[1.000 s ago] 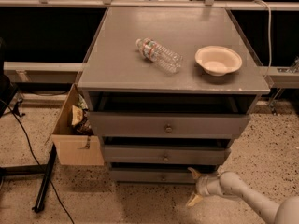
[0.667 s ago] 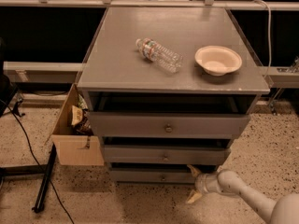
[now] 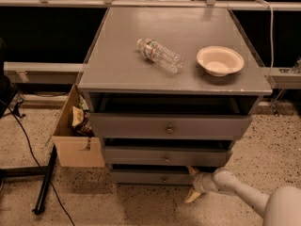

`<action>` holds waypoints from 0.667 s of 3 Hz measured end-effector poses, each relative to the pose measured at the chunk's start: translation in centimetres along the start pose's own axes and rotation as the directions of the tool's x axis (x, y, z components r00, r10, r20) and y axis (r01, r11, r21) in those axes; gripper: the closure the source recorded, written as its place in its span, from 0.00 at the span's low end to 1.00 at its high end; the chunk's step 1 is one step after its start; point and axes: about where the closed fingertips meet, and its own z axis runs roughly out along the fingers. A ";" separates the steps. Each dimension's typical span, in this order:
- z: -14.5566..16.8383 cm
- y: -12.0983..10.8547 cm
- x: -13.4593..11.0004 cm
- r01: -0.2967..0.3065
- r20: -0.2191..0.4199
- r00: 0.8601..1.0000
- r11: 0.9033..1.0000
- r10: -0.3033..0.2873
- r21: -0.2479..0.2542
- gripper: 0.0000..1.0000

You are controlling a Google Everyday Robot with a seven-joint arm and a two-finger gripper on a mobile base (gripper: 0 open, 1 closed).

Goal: Open bottom drawer

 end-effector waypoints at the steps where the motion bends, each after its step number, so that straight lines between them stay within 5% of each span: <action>1: 0.9 0.0 0.7 0.011 -0.035 0.999 1.000 -0.011 -0.013 0.00; 2: 2.0 0.1 1.7 0.006 -0.066 0.998 1.000 -0.008 -0.031 0.00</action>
Offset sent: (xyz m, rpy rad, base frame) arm 0.0142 -0.0089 -0.0328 -0.0990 0.0364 -0.0093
